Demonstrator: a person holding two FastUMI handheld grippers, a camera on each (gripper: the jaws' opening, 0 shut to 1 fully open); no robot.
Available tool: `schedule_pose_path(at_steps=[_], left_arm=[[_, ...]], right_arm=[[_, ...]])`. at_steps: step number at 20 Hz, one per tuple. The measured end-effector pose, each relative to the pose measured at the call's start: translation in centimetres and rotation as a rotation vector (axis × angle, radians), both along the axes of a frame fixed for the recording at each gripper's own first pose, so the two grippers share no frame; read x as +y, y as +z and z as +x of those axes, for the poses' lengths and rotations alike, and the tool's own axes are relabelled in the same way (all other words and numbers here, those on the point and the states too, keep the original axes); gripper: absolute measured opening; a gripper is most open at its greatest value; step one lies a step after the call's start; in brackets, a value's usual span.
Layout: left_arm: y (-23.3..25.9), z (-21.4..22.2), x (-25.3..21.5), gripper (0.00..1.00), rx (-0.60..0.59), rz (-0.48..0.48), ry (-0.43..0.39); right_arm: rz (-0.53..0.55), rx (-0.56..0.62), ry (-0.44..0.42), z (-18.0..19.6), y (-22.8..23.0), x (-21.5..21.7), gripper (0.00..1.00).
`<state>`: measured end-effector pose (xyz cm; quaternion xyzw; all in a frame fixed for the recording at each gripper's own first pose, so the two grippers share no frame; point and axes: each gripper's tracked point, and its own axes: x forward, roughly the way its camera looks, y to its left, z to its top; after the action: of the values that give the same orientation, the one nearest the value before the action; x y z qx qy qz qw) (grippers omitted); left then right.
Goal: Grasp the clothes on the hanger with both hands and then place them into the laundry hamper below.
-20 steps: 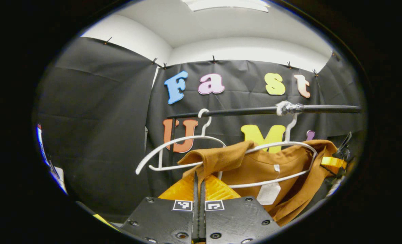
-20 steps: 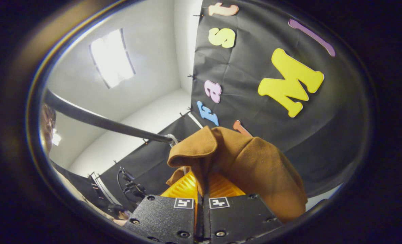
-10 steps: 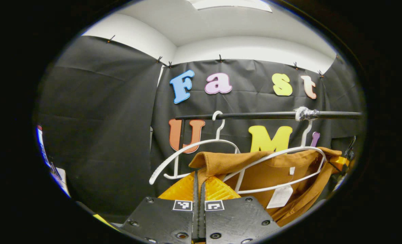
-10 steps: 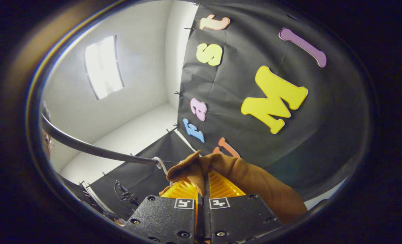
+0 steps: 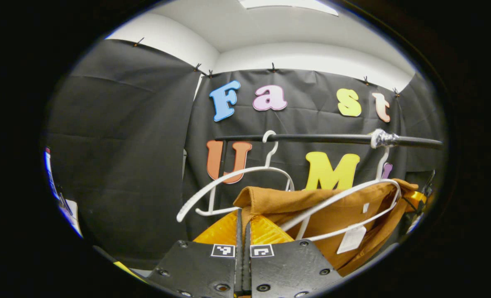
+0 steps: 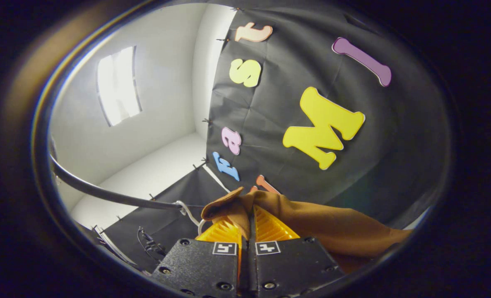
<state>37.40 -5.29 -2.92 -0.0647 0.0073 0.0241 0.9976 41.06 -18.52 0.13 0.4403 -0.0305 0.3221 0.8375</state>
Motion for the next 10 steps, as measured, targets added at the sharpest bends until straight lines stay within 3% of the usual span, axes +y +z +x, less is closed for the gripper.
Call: schedule_pose_path(at_steps=[1, 2, 3, 4, 5, 6, 8, 10], left_arm=[[0.3, 0.2, -0.1, 0.05, 0.000, 0.004, -0.002], [0.1, 0.4, -0.1, 0.00, 0.005, 0.014, -0.002], [-0.1, 0.5, 0.0, 0.05, 0.013, 0.018, -0.002], [-0.4, 0.6, 0.1, 0.00, 0.019, 0.013, -0.001], [-0.9, 0.7, 0.1, 0.05, 0.028, 0.000, 0.000], [-1.4, 0.6, 0.0, 0.00, 0.038, -0.014, 0.001], [-2.7, 0.6, 0.0, 0.00, 0.056, -0.023, 0.003], [-3.8, 0.2, -0.3, 0.05, 0.075, -0.037, 0.001]], right_arm=[[-0.016, -0.008, -0.027, 0.6, 0.2, -0.3, 0.03], [-0.045, -0.009, -0.062, 1.0, -0.1, -0.6, 0.03], [-0.070, -0.005, -0.096, 1.5, -0.2, -0.9, 0.03], [-0.086, -0.001, -0.119, 1.5, -0.2, -1.0, 0.03], [-0.103, -0.001, -0.138, 1.5, -0.2, -1.1, 0.03], [-0.117, -0.001, -0.158, 1.7, -0.4, -1.3, 0.02], [-0.166, 0.023, -0.198, 2.4, -1.5, -1.6, 0.03], [-0.197, 0.049, -0.219, 2.5, -2.6, -1.9, 0.03]])
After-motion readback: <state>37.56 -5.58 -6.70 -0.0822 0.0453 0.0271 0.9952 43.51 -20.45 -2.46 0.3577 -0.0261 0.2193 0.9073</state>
